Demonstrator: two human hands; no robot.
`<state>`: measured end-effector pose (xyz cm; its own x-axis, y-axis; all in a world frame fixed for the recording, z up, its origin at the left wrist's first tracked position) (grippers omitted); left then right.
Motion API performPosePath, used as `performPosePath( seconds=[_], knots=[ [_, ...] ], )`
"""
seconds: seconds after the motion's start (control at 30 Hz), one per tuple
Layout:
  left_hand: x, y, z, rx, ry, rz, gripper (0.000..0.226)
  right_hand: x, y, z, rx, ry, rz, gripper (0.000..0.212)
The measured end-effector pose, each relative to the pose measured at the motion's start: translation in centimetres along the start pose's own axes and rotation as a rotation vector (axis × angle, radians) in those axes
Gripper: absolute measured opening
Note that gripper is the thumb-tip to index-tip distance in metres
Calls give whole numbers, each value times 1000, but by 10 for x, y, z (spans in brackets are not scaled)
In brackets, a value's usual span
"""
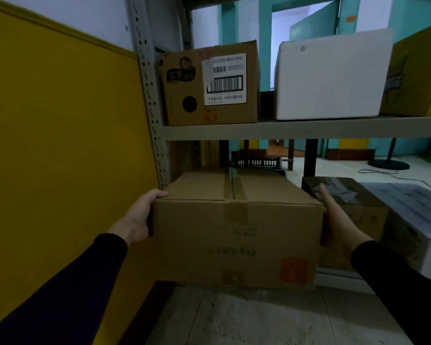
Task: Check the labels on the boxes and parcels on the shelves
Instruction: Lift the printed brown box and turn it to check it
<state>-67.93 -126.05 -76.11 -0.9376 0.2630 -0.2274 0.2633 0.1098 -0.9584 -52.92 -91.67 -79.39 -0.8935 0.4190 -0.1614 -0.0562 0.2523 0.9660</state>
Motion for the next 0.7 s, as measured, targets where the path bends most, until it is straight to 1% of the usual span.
performPosePath(
  seconds=[0.07,0.1,0.17,0.27,0.3,0.37,0.4,0.47,0.57,0.63,0.7],
  knots=[
    [1,7,5,-27,11,10,22,5,0,-2,-45,15,-48,66],
    [1,11,7,-29,37,9,26,8,-3,-2,-87,21,-76,60],
    [0,16,11,-19,84,1,41,11,-11,-2,-161,55,-110,52],
    [2,16,13,1,45,30,40,11,-25,0,-167,65,-166,44],
    [5,16,12,42,37,52,48,11,-29,0,-169,67,-163,44],
    [14,19,9,242,47,93,72,12,-37,1,-178,63,-137,45],
    [17,21,8,341,43,105,79,13,-40,1,-167,76,-125,43],
    [20,28,6,438,48,123,83,13,-45,0,-156,93,-99,38],
    [23,40,9,507,82,95,82,17,-49,2,-119,53,-82,45],
    [22,46,13,493,116,84,79,22,-51,2,-128,13,-118,51],
    [22,51,16,461,141,80,83,25,-56,0,-171,-5,-137,60]
  ],
)
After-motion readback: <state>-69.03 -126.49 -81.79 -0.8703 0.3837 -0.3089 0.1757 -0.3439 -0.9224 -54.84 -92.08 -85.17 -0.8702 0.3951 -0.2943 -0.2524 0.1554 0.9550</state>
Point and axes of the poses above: each hand's wrist, its own x-axis towards the middle knuckle, its own z-axis out of the back of the hand, y = z × x, the point moved 3 cm from there along x, towards the middle knuckle, and after that the axes turned 4 degrees about -x, right-handed, at the moved point
